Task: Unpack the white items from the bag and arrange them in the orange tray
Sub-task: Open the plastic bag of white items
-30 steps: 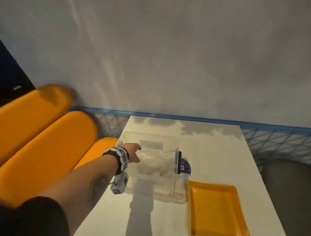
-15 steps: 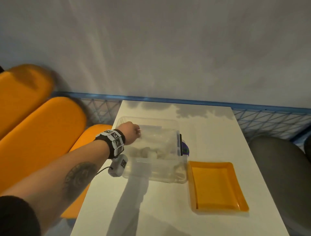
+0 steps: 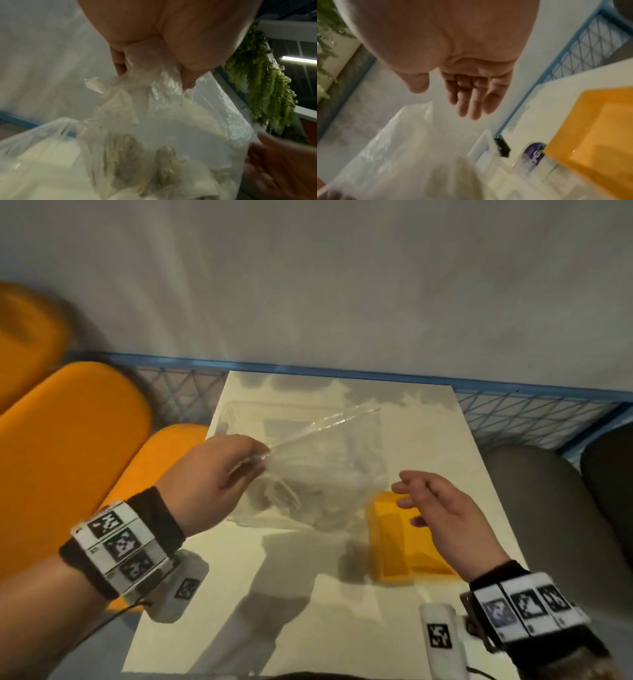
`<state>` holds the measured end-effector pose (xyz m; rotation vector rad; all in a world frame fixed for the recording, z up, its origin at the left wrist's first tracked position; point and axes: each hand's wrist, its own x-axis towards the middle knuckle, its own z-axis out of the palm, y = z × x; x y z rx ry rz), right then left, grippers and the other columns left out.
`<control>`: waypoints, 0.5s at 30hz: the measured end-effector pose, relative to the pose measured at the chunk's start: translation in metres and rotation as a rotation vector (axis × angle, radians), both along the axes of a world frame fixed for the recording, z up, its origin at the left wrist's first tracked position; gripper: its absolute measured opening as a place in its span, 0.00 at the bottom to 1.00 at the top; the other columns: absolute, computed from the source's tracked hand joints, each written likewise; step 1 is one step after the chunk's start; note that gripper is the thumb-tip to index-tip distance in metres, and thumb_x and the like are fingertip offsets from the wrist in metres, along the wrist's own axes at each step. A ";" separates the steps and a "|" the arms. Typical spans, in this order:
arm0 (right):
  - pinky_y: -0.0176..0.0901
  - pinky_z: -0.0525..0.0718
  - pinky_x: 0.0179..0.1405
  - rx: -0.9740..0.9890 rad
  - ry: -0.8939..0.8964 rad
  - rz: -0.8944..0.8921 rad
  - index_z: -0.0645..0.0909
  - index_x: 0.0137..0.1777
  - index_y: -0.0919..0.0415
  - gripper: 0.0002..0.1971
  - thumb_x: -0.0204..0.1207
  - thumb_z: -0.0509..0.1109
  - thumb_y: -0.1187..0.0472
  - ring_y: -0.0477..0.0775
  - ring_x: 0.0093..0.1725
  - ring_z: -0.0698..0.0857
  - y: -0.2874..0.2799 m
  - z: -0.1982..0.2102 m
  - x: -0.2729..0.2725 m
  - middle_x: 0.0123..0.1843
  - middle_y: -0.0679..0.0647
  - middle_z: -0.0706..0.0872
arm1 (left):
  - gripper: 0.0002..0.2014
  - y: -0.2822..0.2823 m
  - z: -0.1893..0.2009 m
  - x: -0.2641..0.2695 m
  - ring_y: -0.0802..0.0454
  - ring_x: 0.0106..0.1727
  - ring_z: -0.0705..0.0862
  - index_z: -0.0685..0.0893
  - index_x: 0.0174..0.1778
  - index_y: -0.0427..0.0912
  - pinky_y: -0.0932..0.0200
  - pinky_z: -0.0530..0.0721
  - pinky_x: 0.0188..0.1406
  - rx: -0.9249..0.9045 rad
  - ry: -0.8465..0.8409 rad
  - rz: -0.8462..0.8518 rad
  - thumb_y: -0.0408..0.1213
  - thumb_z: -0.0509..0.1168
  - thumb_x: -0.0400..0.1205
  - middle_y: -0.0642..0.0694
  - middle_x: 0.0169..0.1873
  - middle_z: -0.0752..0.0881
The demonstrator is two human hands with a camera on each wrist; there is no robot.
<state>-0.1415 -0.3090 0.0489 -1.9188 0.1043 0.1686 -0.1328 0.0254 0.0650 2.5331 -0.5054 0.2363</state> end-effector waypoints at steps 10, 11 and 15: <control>0.40 0.81 0.32 0.047 0.274 0.027 0.84 0.47 0.60 0.03 0.81 0.70 0.64 0.51 0.34 0.87 0.054 -0.073 0.019 0.38 0.53 0.91 | 0.08 -0.002 -0.115 -0.051 0.49 0.58 0.85 0.86 0.50 0.55 0.53 0.86 0.54 0.274 0.330 -0.103 0.50 0.64 0.80 0.56 0.54 0.88; 0.33 0.79 0.30 0.044 0.256 0.057 0.84 0.46 0.60 0.03 0.81 0.70 0.65 0.47 0.32 0.86 0.056 -0.077 0.017 0.38 0.52 0.90 | 0.10 -0.001 -0.117 -0.055 0.50 0.61 0.85 0.87 0.53 0.56 0.54 0.85 0.57 0.293 0.355 -0.110 0.51 0.66 0.79 0.56 0.58 0.87; 0.25 0.77 0.30 0.028 0.161 0.123 0.85 0.46 0.59 0.03 0.81 0.70 0.66 0.39 0.32 0.86 0.060 -0.076 0.012 0.38 0.50 0.89 | 0.20 -0.003 -0.096 -0.058 0.52 0.69 0.80 0.83 0.62 0.57 0.47 0.79 0.65 0.217 0.252 -0.052 0.58 0.66 0.76 0.56 0.67 0.83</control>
